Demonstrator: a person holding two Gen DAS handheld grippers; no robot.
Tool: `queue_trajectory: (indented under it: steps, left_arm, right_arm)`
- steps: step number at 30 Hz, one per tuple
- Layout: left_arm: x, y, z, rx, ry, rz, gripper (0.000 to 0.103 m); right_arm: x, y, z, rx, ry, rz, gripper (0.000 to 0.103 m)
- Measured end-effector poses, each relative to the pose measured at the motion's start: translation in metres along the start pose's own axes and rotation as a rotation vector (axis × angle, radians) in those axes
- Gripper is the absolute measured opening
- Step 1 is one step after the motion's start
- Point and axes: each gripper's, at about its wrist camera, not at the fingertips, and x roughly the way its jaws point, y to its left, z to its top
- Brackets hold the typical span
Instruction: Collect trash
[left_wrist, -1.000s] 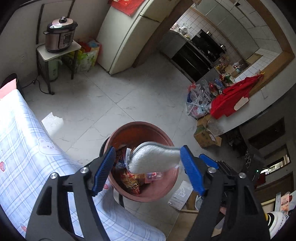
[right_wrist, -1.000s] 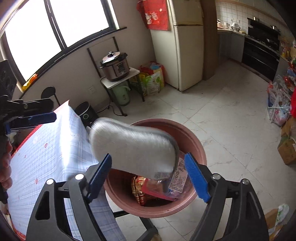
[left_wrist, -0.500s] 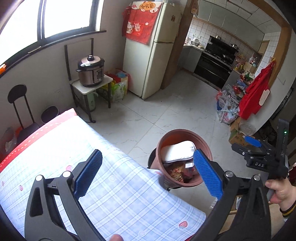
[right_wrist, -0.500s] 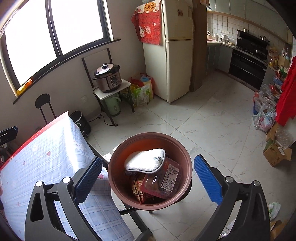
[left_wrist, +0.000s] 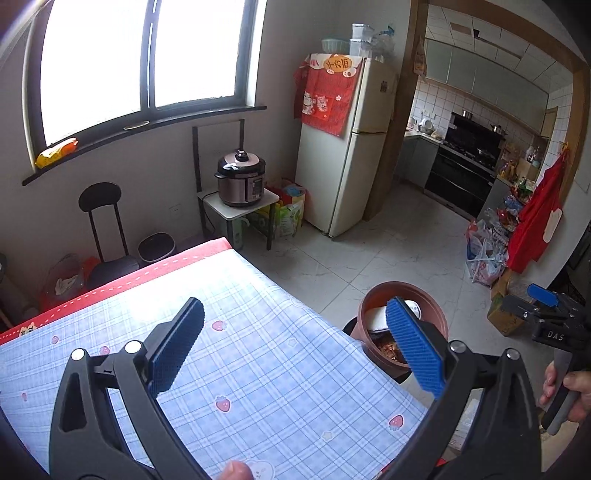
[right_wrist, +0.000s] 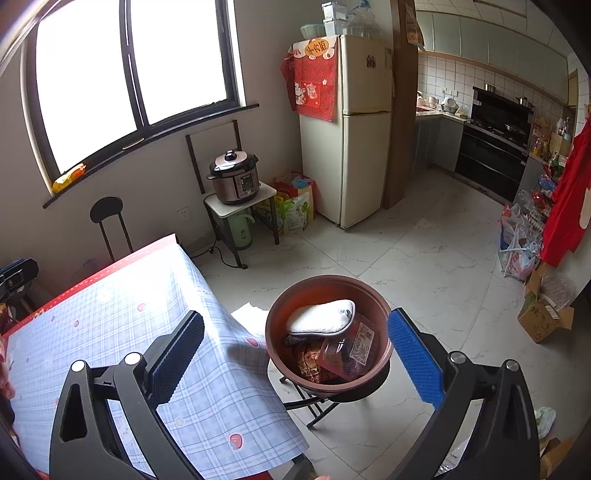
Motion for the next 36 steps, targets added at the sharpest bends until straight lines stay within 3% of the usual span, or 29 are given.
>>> queue_trajectory:
  steps: [8,22,27,36]
  left_arm:
    - [-0.051,0.018,-0.011,-0.065,-0.087,0.039,0.097]
    - [-0.086,0.038,-0.011,-0.130,-0.100,0.105,0.097]
    - [-0.089,0.031,-0.010,-0.098,-0.113,0.171,0.097]
    - [-0.089,0.018,-0.005,-0.052,-0.105,0.177,0.097]
  right_arm:
    - [-0.039,0.017,0.008,-0.026,-0.064,-0.046,0.097]
    - [-0.067,0.028,0.017,-0.008,-0.116,-0.042,0.097]
    - [-0.065,0.025,0.016,0.002,-0.112,-0.046,0.097]
    - [-0.065,0.015,0.017,0.032,-0.111,-0.064,0.097]
